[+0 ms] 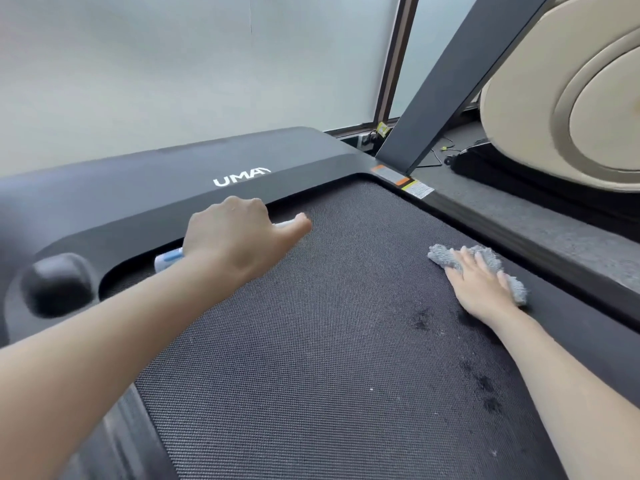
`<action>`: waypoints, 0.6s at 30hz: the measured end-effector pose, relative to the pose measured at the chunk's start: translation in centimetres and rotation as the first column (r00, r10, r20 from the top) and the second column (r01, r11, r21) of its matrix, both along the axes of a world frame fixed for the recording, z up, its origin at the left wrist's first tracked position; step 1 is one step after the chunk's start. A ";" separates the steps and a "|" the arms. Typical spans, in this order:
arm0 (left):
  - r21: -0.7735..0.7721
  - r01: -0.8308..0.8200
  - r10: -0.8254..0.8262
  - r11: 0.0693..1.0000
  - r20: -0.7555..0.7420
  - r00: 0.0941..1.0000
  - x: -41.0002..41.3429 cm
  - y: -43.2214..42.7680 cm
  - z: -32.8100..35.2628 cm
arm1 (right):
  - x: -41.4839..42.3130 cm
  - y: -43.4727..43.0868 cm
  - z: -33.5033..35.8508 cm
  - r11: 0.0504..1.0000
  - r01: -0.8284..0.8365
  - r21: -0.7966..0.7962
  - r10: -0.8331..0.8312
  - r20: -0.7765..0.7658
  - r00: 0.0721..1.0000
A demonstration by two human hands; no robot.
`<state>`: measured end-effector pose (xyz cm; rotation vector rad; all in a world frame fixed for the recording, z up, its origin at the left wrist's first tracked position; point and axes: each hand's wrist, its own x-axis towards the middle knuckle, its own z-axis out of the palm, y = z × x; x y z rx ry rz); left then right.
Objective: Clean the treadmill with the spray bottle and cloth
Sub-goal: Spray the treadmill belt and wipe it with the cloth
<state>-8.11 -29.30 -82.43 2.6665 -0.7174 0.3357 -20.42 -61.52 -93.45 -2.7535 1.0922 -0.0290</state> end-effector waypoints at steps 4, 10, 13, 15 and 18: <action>0.002 -0.021 0.021 1.000 0.008 1.000 0.3 0.7 -0.1 | 1.2 0.8 0.7 0.998 -0.052 0.037 0.053 -0.010 0.999; 0.007 -0.019 0.019 1.000 -0.047 0.999 0.1 0.8 0.4 | 7.4 10.2 1.5 0.921 -0.391 0.002 0.390 0.043 0.920; -0.001 -0.028 0.028 1.000 -0.021 0.999 0.2 0.7 1.3 | 7.4 19.7 1.4 0.676 -0.736 -0.030 0.736 0.078 0.673; -0.035 -0.022 0.022 0.999 0.001 1.000 0.3 1.1 1.8 | 5.9 23.1 1.0 0.555 -0.829 -0.066 0.832 0.042 0.553; -0.029 0.000 0.001 1.000 0.046 0.999 0.3 2.0 1.9 | 6.0 21.7 0.9 0.595 -0.799 -0.086 0.803 0.033 0.595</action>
